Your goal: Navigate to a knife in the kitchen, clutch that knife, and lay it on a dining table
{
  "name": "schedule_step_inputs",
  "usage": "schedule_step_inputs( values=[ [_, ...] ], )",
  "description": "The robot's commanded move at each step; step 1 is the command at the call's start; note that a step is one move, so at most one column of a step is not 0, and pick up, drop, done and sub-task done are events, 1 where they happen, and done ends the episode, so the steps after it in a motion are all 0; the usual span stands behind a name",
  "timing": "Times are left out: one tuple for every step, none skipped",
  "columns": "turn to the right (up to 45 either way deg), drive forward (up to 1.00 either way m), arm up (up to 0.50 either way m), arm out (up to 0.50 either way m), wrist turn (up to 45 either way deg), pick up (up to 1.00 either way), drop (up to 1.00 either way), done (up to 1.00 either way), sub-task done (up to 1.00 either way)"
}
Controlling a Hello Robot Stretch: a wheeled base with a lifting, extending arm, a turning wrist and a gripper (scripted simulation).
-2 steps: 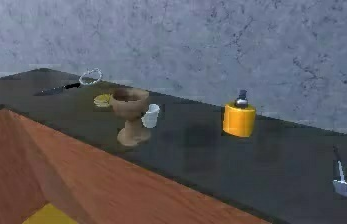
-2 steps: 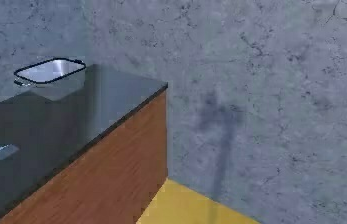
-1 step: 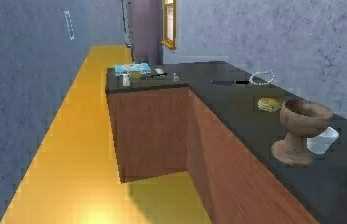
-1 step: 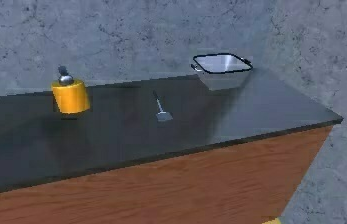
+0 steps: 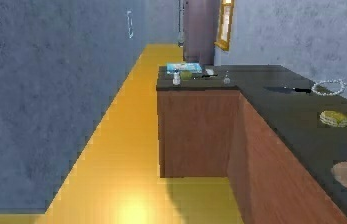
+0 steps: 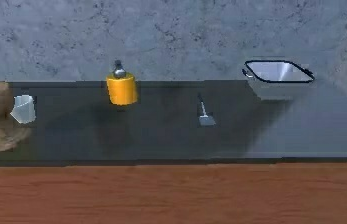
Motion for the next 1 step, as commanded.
schedule_step_inputs(
  values=[
    [0.0,0.80,0.00,0.00,0.0,0.00,0.00,0.00,0.00]
  ],
)
